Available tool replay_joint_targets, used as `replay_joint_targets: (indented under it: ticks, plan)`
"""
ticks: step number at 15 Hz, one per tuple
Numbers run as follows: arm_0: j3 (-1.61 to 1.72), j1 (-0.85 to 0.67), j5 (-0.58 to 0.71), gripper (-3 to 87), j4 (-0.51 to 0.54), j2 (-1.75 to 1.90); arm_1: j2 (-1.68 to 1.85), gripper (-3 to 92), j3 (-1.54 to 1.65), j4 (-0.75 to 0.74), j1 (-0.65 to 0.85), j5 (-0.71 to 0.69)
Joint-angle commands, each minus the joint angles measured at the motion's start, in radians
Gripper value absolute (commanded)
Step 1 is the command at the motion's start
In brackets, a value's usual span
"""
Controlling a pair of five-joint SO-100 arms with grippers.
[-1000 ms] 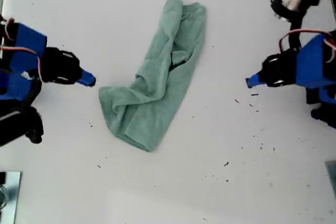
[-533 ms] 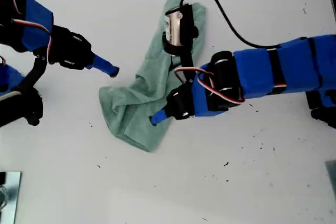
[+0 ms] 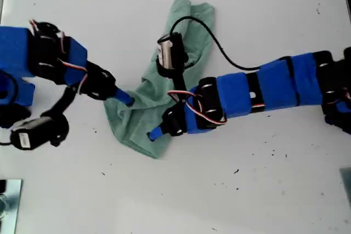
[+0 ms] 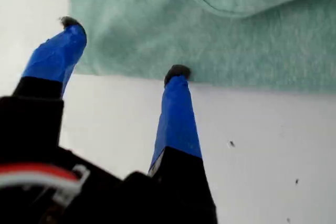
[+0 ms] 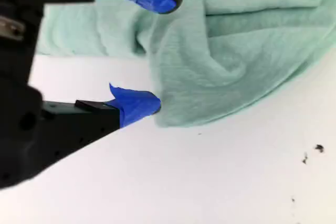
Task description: Fold t shirt
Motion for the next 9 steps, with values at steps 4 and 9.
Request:
replay_joint_targets:
  ticks: [4, 9]
  plan:
    - [-0.661, 0.285, -0.11, 14.8, -0.055, -0.693, -0.153, 21.1, -0.069, -0.021, -0.029, 0.067]
    - [-0.75, 0.347, -0.288, -0.2, -0.098, -0.67, -0.126, 2.4, -0.066, 0.109, -0.091, 0.112]
